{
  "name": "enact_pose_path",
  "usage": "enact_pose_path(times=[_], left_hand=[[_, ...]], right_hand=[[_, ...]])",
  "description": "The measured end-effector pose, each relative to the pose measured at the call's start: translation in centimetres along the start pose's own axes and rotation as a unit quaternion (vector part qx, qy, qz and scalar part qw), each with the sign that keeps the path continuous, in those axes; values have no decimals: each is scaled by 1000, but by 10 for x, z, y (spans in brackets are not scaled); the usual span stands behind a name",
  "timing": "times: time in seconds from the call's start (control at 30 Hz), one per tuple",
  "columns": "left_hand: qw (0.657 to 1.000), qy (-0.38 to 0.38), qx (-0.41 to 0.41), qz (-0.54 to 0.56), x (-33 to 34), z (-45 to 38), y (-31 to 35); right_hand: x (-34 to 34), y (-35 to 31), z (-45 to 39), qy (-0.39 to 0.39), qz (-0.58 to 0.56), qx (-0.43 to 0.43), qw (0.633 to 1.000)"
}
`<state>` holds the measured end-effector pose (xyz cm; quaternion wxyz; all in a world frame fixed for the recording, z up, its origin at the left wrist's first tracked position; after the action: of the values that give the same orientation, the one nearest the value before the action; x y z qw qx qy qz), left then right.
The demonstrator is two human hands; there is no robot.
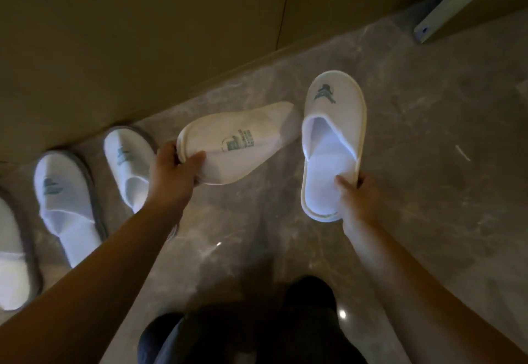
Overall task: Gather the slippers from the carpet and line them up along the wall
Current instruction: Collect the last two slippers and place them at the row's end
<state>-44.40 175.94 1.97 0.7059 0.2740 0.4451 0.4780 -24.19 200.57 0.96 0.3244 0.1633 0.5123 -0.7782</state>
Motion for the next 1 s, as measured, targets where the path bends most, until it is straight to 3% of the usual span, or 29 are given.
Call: enact_pose_path(times=[0.3,0.5,0.77,0.9,1.0], left_hand=[[998,-18,44,43,78,-80,-62],[998,-16,50,44,76,-76,-55],[990,-5,140,14,39,-83,-20],[986,3,164,6,24,-87,-7],[984,20,177,8,20,-87,-7]], right_hand=[[73,68,-108,47,-24,13,998],[65,29,-101,41,94,-155,983],[99,-49,-53,-62,17,-314,947],[128,-50,-43,-161,157,-344,912],[145,-26,-41,-245,244,-298,890]])
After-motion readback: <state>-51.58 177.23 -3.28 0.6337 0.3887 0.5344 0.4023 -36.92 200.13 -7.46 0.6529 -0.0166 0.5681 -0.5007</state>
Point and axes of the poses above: each hand's wrist, its own z-axis away from the middle knuckle, its own x-axis out of the palm, y = z × x, the point moved 7 cm from there along -z, towards the middle knuckle, and after that the axes turned 9 degrees about y, right-handed, at the moved point
